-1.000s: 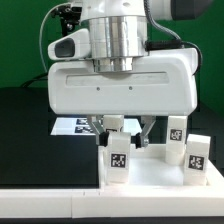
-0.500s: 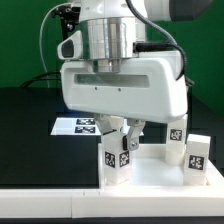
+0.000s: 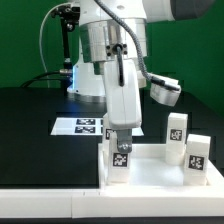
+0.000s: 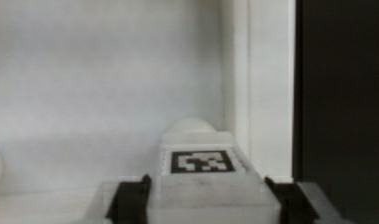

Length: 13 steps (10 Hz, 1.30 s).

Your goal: Assemble square table

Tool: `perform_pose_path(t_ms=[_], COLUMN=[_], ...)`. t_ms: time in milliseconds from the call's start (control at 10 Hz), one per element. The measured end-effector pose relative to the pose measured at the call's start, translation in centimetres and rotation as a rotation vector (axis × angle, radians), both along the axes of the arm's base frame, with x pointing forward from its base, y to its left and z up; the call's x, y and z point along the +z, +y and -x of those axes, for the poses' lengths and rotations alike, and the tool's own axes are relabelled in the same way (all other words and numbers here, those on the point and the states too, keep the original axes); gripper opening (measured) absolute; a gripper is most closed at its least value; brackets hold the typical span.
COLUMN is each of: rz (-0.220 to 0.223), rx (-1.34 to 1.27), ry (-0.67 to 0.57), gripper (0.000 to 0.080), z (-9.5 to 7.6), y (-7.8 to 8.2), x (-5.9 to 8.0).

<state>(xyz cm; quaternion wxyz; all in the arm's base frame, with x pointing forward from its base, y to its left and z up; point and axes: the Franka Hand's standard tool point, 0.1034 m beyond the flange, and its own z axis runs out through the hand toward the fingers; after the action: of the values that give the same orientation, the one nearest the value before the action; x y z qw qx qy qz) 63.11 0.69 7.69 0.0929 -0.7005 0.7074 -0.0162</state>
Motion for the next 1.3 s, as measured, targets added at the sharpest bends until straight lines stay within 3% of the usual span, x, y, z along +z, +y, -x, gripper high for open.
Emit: perform_pose_path(t_ms=[200, 300, 500, 700, 1000, 1300], rz=[0.063, 0.102, 0.116, 0.154, 0.259, 0.279], rx=[0.351, 0.539, 0.616, 0.818, 1.444, 1.613], ry=[-0.022, -0.041, -0.043, -0.056, -0.08, -0.089], gripper=[0.0289, 0.037, 0.062, 0.064, 0.0649, 0.0649], z=[0.02, -0.09, -0.03, -0.03, -0.04, 0.04], y=[-0.25, -0.23, -0.15, -0.33, -0.51, -0.79], x=[0.14, 0.2, 0.1, 0.14, 0.21, 0.03])
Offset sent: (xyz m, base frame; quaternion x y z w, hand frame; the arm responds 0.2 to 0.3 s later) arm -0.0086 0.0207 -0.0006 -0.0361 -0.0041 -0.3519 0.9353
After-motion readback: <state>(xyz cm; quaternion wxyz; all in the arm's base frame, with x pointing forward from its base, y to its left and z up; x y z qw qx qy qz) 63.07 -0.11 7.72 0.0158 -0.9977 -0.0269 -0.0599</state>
